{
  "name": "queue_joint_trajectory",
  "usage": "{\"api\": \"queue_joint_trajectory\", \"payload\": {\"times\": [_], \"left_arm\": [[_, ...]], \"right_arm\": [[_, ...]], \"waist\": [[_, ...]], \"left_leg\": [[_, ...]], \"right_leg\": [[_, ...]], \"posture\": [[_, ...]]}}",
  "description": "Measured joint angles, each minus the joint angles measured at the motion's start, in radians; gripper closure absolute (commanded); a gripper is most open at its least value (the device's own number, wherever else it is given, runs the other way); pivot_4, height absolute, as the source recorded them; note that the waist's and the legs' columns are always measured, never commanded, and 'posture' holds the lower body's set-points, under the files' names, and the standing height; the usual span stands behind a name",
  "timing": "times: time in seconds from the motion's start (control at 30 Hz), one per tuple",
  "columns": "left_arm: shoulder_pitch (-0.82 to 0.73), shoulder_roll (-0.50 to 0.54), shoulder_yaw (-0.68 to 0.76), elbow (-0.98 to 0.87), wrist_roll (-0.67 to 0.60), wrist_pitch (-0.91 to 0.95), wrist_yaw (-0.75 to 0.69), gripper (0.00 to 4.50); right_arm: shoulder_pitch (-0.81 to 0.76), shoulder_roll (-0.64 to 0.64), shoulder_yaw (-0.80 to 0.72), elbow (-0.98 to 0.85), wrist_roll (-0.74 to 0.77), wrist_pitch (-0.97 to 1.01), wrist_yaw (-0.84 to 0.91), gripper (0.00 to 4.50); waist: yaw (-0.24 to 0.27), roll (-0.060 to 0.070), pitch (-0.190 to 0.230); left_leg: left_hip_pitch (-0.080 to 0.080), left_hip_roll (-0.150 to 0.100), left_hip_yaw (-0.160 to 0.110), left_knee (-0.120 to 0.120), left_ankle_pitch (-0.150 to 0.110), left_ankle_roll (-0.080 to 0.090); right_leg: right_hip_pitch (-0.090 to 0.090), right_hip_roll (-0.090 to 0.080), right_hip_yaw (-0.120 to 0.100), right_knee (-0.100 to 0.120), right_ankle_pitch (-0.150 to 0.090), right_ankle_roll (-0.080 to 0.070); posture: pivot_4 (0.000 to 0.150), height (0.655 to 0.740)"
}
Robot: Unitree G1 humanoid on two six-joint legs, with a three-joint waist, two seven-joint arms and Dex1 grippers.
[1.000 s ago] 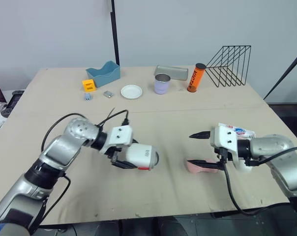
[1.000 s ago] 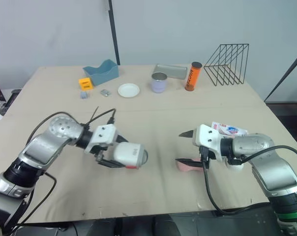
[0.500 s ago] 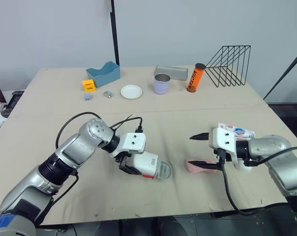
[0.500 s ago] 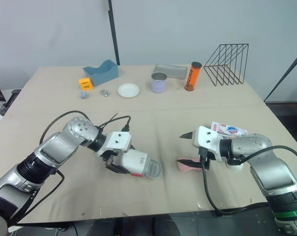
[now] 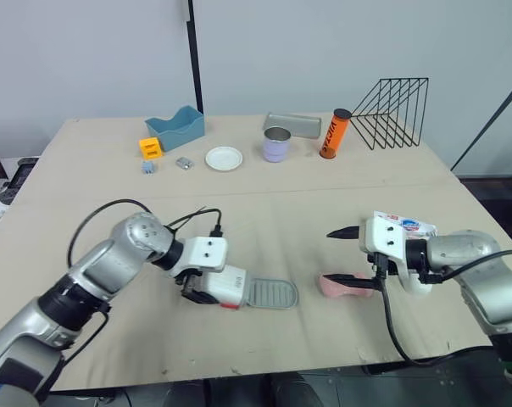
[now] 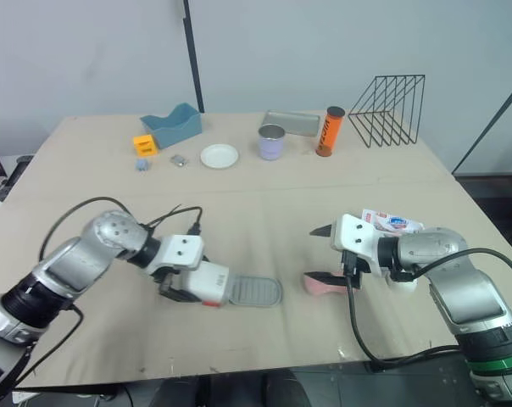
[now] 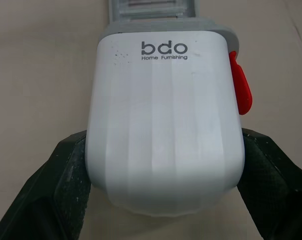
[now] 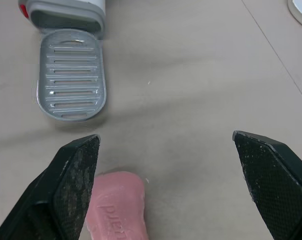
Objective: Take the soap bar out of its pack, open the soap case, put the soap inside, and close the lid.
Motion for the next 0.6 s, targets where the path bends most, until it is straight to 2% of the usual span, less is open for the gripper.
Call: {"api": "queue_joint_trajectory", "payload": {"times": [0.13, 0.27, 0.47, 0.6], "left_arm": [[0.065, 0.039, 0.086, 0.011, -0.032, -0.066, -0.001, 1.0], [0.14, 0.039, 0.177, 0.057, -0.076, -0.172, 0.007, 1.0], [0.249, 0.031, 0.271, 0.094, -0.139, -0.231, 0.021, 1.0], [0.321, 0.026, 0.322, 0.168, -0.145, -0.316, 0.046, 1.0]], "right_arm": [[-0.009, 0.007, 0.013, 0.008, -0.006, -0.001, 0.01, 0.09], [-0.017, 0.014, 0.016, 0.011, -0.006, -0.001, 0.011, 0.09], [-0.022, 0.02, 0.015, 0.011, 0.013, 0.0, 0.017, 0.09], [-0.026, 0.024, 0.015, 0.008, 0.045, -0.003, 0.059, 0.09]], "waist": [[0.001, 0.0, 0.0], [0.004, 0.0, 0.0], [0.002, 0.0, 0.0], [0.002, 0.0, 0.0]], "left_leg": [[0.0, 0.0, 0.0, 0.0, 0.0, 0.0], [0.0, 0.0, 0.001, 0.001, 0.0, 0.0], [0.0, 0.0, 0.001, 0.001, 0.0, 0.0], [0.001, 0.001, 0.001, 0.001, 0.0, 0.0]], "right_leg": [[0.0, -0.001, 0.0, 0.0, 0.0, 0.0], [0.0, -0.002, -0.001, 0.0, 0.0, -0.001], [0.0, -0.001, -0.001, 0.001, 0.002, -0.005], [-0.001, -0.001, -0.001, 0.002, 0.002, -0.005]], "posture": [[0.15, 0.7393], [0.15, 0.7393], [0.15, 0.7393], [0.15, 0.7393]]}}
